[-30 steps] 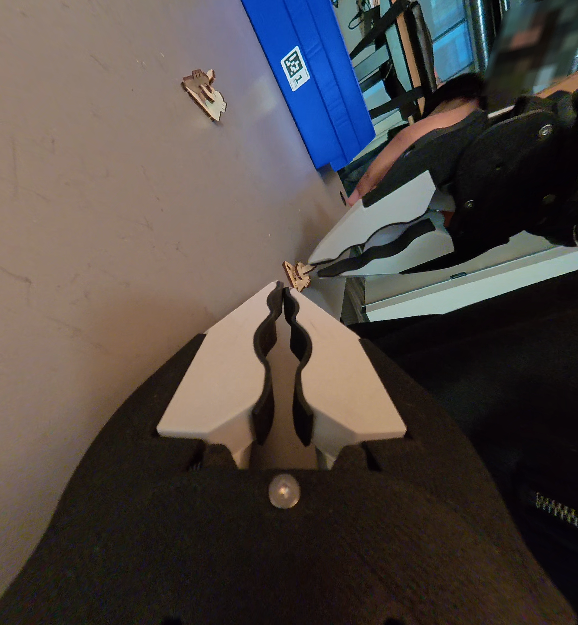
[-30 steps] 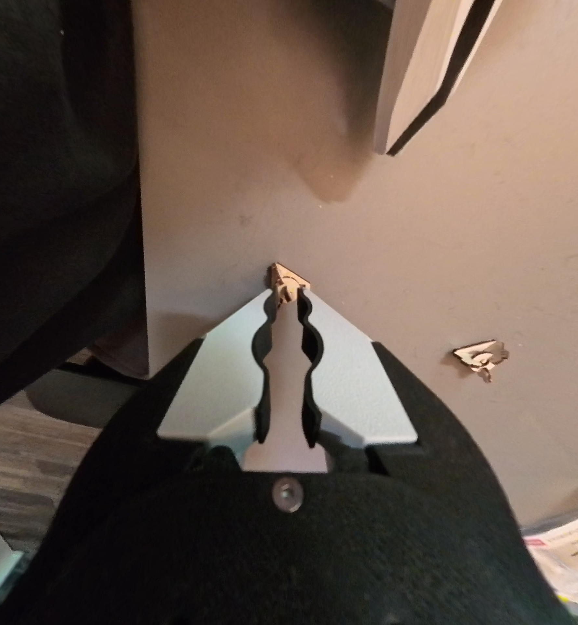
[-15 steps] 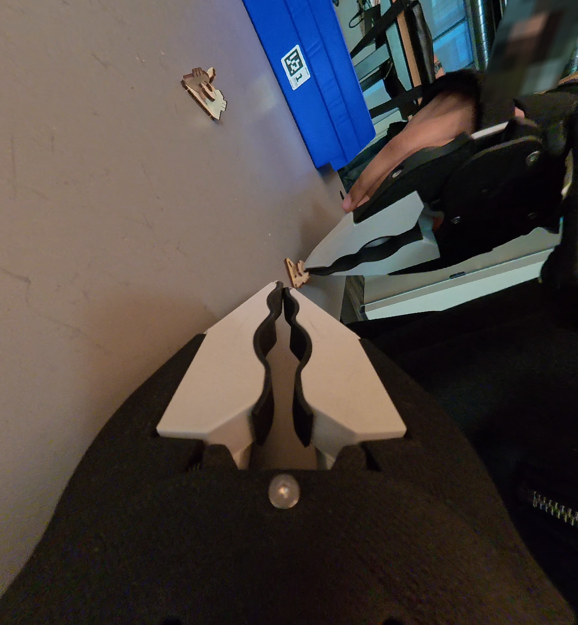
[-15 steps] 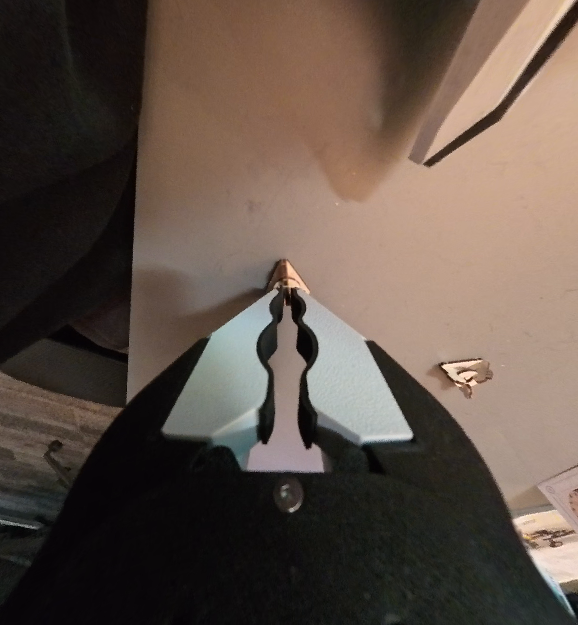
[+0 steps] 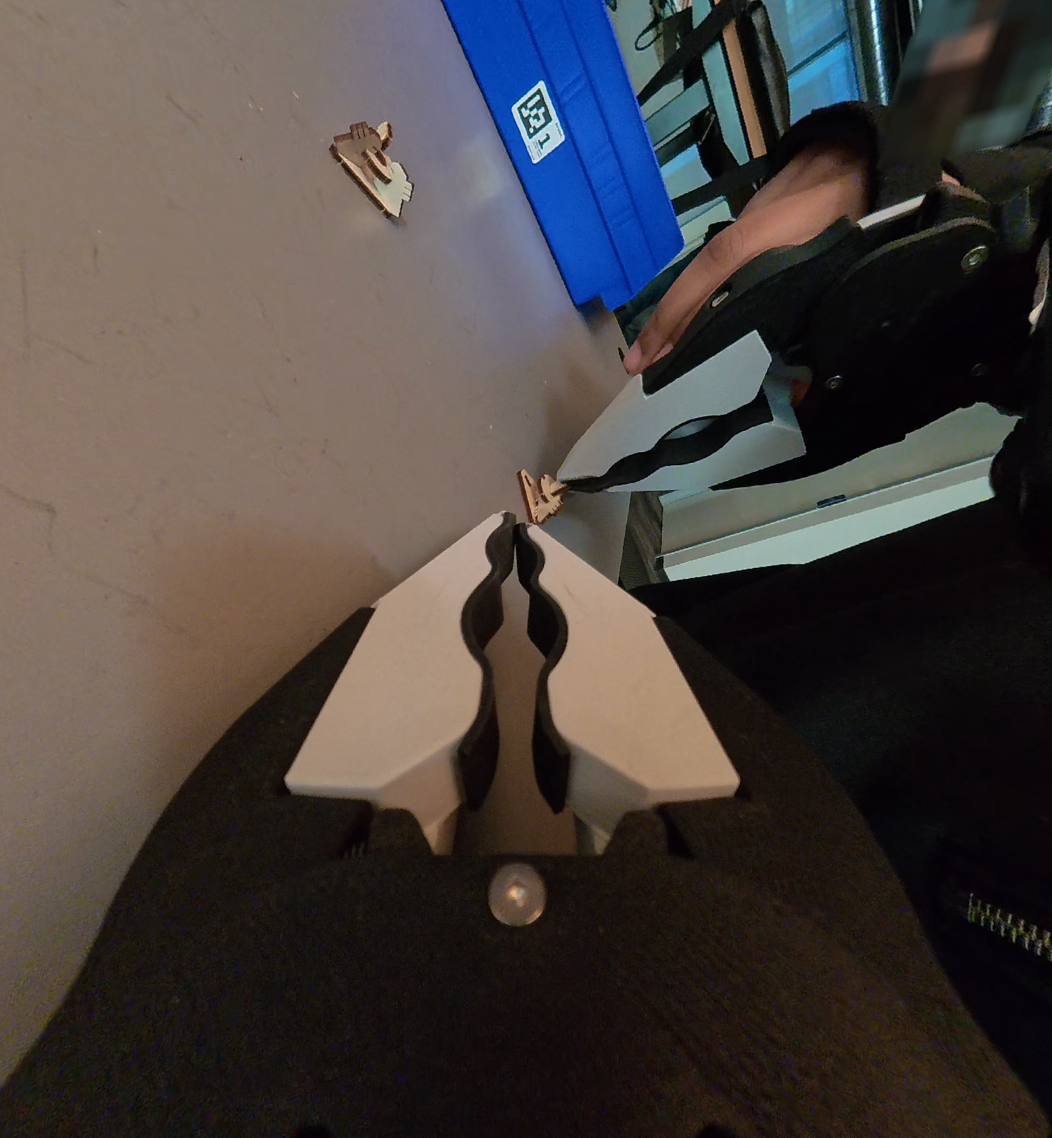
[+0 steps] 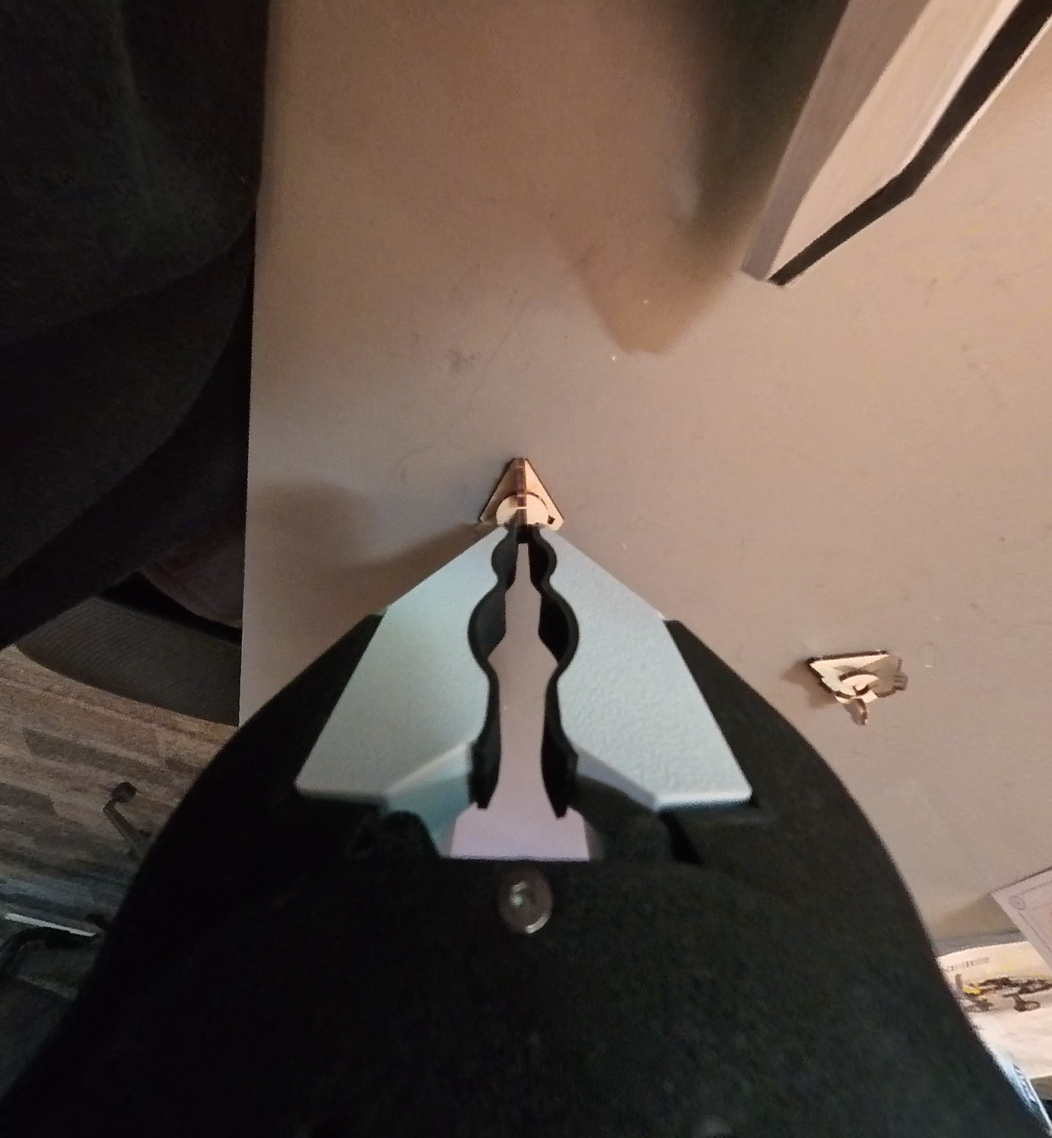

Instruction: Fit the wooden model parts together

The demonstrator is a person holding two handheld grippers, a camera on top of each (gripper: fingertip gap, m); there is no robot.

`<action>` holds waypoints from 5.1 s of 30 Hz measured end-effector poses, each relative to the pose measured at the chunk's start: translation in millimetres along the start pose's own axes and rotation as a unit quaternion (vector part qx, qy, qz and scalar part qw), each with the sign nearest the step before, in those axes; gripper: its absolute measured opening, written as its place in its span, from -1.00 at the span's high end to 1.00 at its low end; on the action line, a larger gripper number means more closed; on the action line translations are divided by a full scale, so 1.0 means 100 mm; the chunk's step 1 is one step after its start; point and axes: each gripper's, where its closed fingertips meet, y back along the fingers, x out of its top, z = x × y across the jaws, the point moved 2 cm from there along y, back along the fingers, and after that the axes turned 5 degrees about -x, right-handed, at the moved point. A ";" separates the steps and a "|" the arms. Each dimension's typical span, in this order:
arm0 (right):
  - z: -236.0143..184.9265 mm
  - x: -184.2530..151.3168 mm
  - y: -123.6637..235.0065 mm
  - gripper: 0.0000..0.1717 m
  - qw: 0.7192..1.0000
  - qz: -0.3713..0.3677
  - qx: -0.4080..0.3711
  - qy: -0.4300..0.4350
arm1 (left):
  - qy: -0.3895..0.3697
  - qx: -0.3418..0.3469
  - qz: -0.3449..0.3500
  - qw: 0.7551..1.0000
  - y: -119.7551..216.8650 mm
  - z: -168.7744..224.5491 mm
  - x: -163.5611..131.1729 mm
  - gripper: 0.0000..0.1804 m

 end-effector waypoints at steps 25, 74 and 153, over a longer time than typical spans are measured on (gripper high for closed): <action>-0.01 0.01 -0.02 0.99 0.999 -0.012 -0.009 -0.038 | 0.002 0.000 0.000 1.000 0.00 0.00 0.00 1.00; -0.38 -0.14 -0.05 0.68 0.772 0.384 -0.325 -0.389 | -0.221 0.040 -0.022 0.974 -0.57 0.40 -0.11 0.90; -0.32 -0.20 -0.09 0.96 0.762 0.400 -0.256 -0.441 | -0.154 0.109 -0.121 0.975 -0.91 0.13 -0.26 0.86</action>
